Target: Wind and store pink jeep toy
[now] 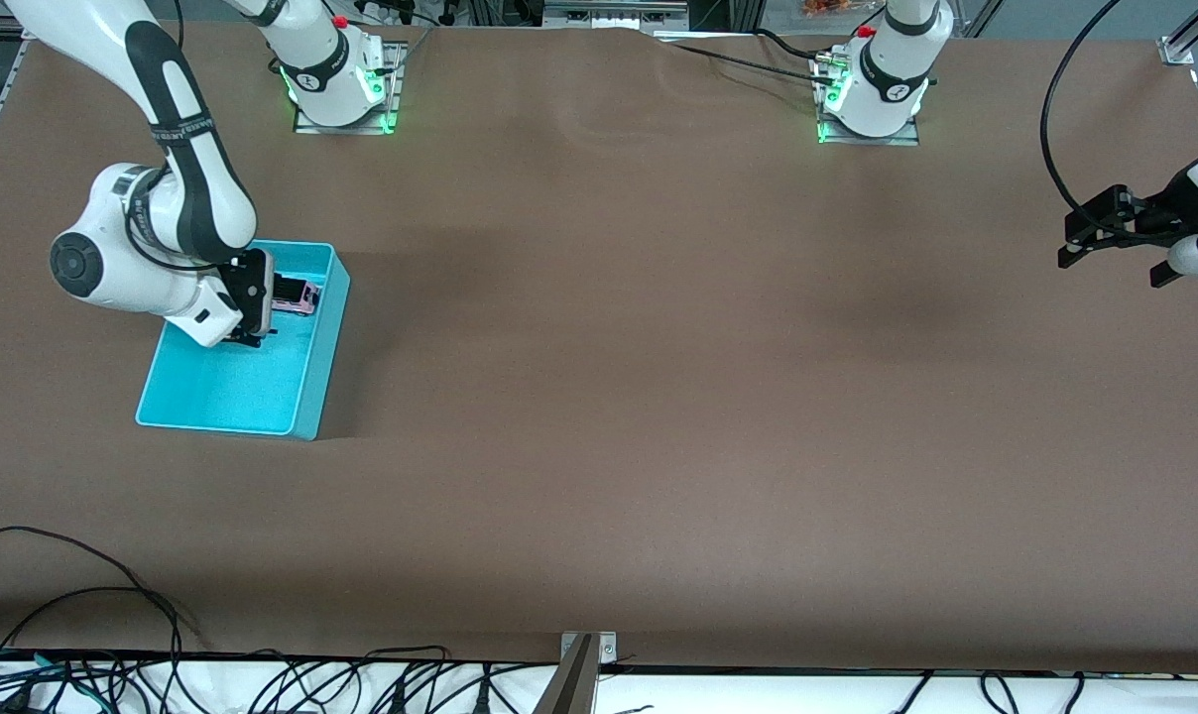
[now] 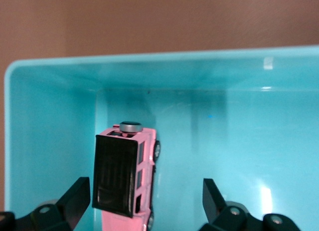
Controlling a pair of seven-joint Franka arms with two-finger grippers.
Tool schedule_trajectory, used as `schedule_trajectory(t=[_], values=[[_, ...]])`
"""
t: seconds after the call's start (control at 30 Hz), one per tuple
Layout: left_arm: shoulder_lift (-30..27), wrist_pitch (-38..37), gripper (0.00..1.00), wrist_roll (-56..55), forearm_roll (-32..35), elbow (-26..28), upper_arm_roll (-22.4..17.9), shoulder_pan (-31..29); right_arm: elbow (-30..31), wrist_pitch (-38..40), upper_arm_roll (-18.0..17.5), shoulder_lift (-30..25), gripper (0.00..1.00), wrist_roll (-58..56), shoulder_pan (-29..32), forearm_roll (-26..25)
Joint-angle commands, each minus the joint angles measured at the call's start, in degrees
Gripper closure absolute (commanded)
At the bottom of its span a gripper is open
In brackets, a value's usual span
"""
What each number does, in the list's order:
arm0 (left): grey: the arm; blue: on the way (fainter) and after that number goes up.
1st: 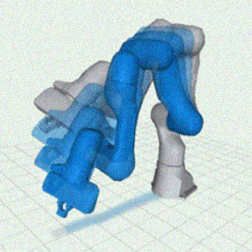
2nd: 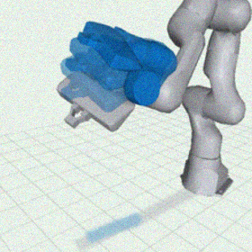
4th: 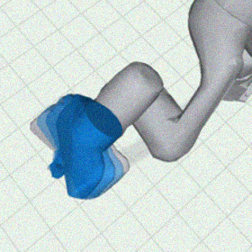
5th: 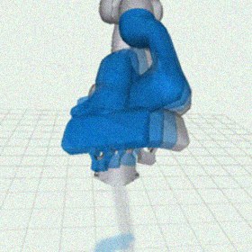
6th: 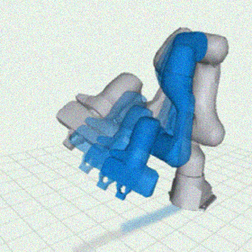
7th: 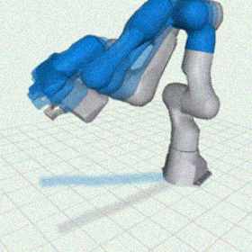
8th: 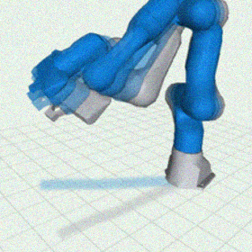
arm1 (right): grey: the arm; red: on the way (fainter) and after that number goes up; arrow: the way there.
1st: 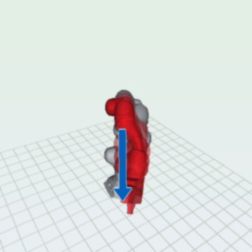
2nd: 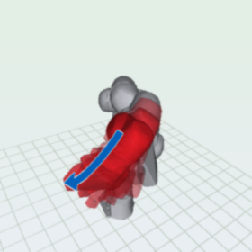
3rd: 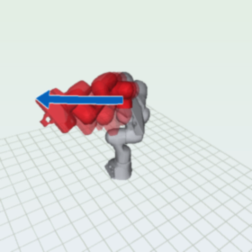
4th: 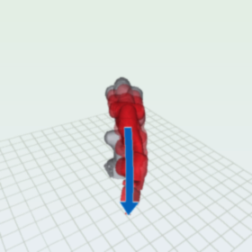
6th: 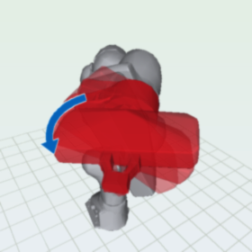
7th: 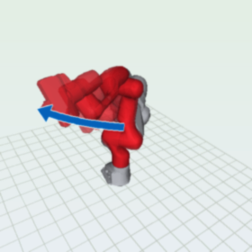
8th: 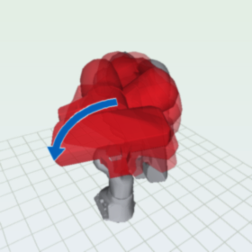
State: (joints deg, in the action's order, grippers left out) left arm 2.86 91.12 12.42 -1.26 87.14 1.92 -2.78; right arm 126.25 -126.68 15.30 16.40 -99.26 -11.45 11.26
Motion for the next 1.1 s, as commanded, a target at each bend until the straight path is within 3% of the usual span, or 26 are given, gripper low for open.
schedule_trajectory(t=[0.0,0.33,0.6,0.77,1.07], values=[[0.83,-0.86,0.0,0.32,-1.38,-1.88,0.1,-0.2,-6.88,7.14,-0.01,-1.02,0.0,-0.32,-0.24,1.66],[0.83,-1.04,0.0,0.23,-1.38,-1.88,0.19,-0.12,-17.26,14.61,-0.01,-4.53,0.0,13.64,-0.24,1.57],[0.74,-1.04,0.0,0.23,-1.38,-1.88,0.28,0.06,-26.57,22.52,0.08,-5.06,0.0,34.37,-0.32,0.26],[0.74,-1.04,0.0,0.23,-1.38,-1.88,0.28,-0.03,-33.87,26.83,-0.1,-4.89,0.0,47.38,-0.41,-4.57],[0.74,-1.12,0.0,0.23,-1.38,-1.88,0.19,-0.12,-40.2,30.0,0.16,-4.54,0.0,68.65,-0.33,-5.46]])
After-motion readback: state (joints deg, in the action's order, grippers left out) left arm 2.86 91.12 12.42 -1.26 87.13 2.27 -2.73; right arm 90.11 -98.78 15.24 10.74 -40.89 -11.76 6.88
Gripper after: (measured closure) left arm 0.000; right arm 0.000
